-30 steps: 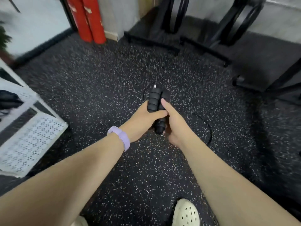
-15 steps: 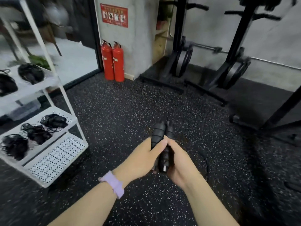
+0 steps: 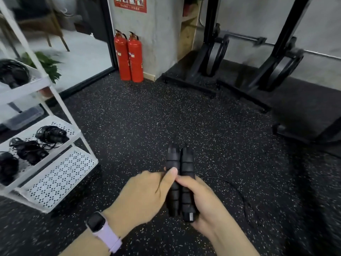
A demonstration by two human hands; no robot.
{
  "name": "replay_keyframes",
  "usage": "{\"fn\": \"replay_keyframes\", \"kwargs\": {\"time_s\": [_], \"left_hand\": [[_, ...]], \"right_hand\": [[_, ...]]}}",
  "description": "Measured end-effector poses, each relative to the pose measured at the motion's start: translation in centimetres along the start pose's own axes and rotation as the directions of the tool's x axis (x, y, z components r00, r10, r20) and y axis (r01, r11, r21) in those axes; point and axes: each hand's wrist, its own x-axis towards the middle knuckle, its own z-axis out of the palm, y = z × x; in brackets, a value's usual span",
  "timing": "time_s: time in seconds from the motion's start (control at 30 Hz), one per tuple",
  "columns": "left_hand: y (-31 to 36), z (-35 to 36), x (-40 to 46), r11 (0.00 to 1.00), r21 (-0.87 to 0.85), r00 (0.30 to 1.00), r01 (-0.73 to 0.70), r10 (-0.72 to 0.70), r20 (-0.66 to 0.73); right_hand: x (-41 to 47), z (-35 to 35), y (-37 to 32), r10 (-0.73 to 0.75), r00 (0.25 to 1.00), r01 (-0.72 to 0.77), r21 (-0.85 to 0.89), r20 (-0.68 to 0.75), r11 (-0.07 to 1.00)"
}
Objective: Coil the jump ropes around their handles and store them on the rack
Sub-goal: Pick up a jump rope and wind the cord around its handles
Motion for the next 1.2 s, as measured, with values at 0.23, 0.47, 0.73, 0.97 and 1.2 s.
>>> {"fn": "replay_keyframes", "kwargs": {"time_s": [0.23,0.47,0.73,0.97,1.2], "left_hand": [[-2.6,-1.0,4.2,0.950,-0.285,0.934,-0.129,0.021,-0.356],[-2.2,0.1,4.8,0.745,-0.664,0.998,0.069,-0.053,0.044],[-1.4,1.5,5.3,0.669,-0.683,0.938,0.293,-0.339,0.069],[-1.0,3.9,4.6,0.678,-0.481,0.816,0.556,-0.555,0.160],[-0.4,3.5,4.3,0.671,-0.504,0.827,0.544,-0.529,0.187]], "right_hand": [[1.1,-2.3,-3.4,0.290,0.943,-0.234,-0.290,0.167,0.928],[2.2,-3.5,-3.3,0.380,0.758,-0.301,-0.234,0.530,0.925],[2.1,-4.3,-4.0,0.103,0.818,-0.198,0.108,0.566,0.974],[2.9,-3.5,-1.8,-0.086,0.995,0.022,-0.737,-0.050,0.676],[3.3,-2.7,1.2,-0.336,0.941,0.059,-0.995,0.027,0.083]]}}
